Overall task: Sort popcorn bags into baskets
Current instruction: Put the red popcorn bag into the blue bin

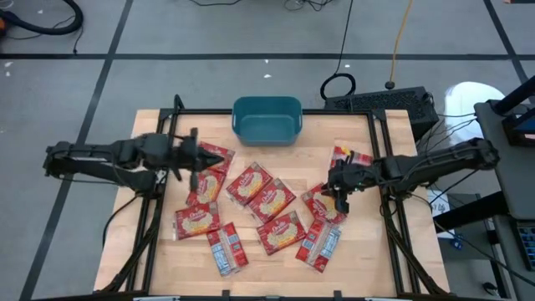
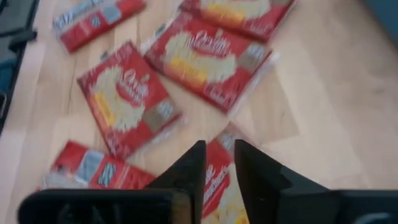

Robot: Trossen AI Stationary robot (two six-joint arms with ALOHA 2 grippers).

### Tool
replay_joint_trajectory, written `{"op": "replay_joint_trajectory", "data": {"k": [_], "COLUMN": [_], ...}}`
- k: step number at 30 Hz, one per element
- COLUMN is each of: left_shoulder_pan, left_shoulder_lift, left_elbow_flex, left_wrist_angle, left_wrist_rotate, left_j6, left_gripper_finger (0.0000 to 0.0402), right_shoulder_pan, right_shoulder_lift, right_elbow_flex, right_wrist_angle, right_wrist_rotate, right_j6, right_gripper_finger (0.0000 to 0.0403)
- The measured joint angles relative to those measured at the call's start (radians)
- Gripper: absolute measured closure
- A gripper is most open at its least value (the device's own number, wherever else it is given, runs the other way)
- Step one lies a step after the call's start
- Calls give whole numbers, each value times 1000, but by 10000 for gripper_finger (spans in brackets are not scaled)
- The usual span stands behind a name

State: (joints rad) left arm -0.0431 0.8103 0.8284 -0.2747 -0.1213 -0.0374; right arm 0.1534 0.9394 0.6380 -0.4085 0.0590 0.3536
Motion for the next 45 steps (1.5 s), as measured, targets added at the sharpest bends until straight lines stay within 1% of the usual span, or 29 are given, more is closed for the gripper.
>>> {"op": "replay_joint_trajectory", "data": {"k": [7,9,12,17,21,23,27,34,42,45], "left_shoulder_pan": [-94,-113,-136,-150,-149,-147,-147,-147,-148,-148], "left_shoulder_lift": [182,230,296,392,451,476,511,530,539,537], "left_elbow_flex": [10,10,10,10,10,10,10,10,9,11], "left_wrist_angle": [46,62,119,241,321,360,408,412,450,472], "left_wrist_rotate": [-118,-124,-124,-126,-126,-126,-126,-126,-126,-126], "left_j6": [33,33,32,62,100,119,136,122,149,160], "left_gripper_finger": [392,392,392,392,392,391,391,391,391,391], "right_shoulder_pan": [113,150,239,397,471,501,543,575,575,575], "right_shoulder_lift": [0,0,0,25,63,86,129,197,290,317], "right_elbow_flex": [-67,-72,-72,-72,-72,-72,-72,-72,-72,-94], "right_wrist_angle": [-3,-5,-7,-74,-152,-188,-232,-239,-237,-166], "right_wrist_rotate": [49,50,54,167,191,203,205,205,206,204], "right_j6": [22,77,170,296,438,485,537,626,656,636], "right_gripper_finger": [271,260,247,243,242,242,242,241,198,192]}}
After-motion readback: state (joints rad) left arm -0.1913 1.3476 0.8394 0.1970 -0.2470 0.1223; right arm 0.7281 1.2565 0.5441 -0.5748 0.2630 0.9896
